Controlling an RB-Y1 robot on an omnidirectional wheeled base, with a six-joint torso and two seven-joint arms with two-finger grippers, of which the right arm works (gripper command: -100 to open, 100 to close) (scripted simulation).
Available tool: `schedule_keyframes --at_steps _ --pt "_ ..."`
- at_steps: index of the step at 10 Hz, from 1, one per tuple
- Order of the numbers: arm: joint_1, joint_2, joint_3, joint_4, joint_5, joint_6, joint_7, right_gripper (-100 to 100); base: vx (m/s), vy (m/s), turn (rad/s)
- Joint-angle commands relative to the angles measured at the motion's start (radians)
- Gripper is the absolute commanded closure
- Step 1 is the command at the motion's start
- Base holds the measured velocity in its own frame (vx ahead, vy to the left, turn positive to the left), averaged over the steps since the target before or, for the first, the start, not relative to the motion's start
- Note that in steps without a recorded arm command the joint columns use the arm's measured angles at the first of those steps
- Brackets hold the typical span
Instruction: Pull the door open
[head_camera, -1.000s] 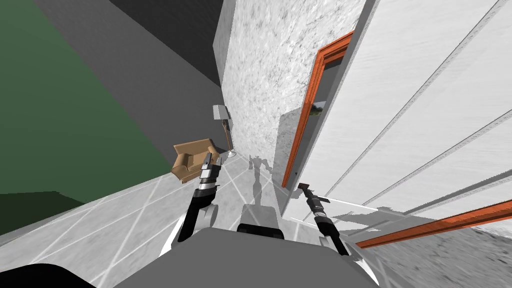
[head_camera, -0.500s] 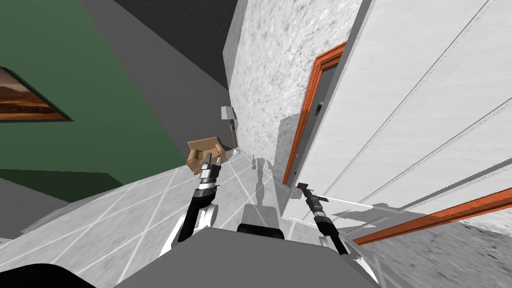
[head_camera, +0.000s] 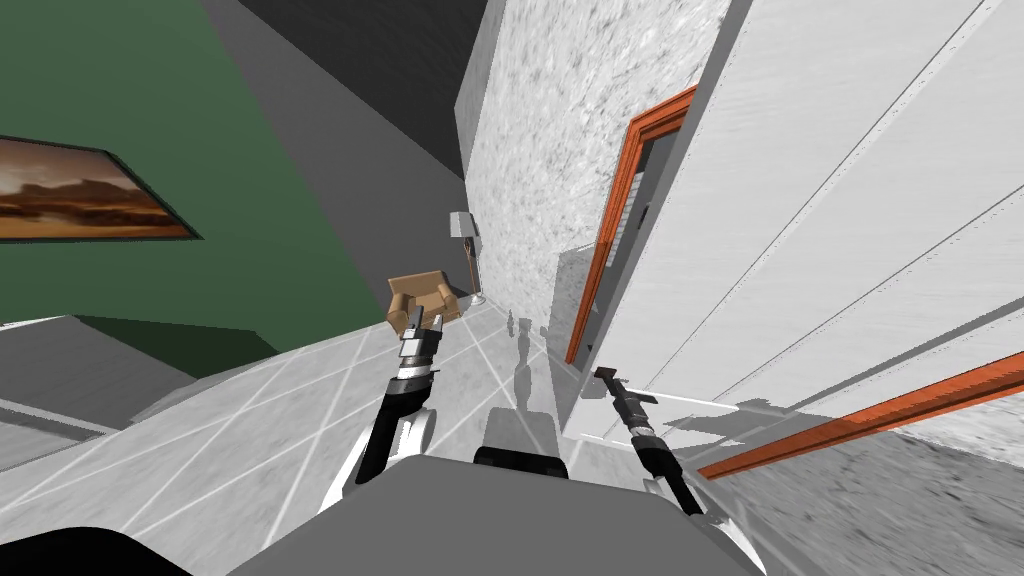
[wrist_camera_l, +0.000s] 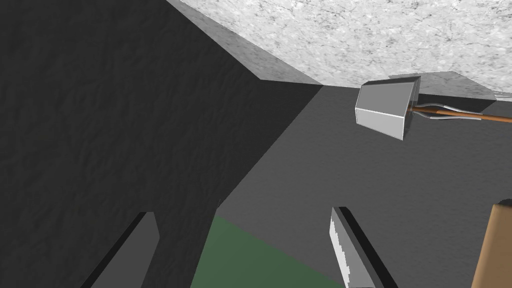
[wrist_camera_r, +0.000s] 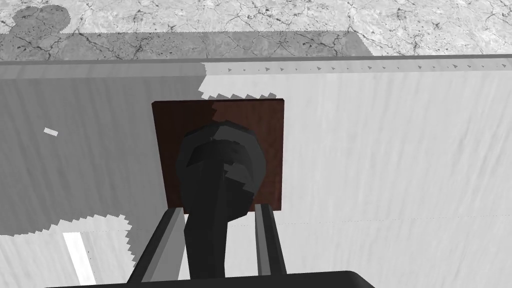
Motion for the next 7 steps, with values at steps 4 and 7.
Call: schedule_keyframes --at_steps 4,7 --pt "0.035 -0.028 0.03 0.005 0.024 -0.056 -0.044 100 -0.161 -0.052 0.062" --pt "0.066 -0.061 0.059 0.01 0.048 -0.114 -0.09 100 -0.169 -0.058 0.099"
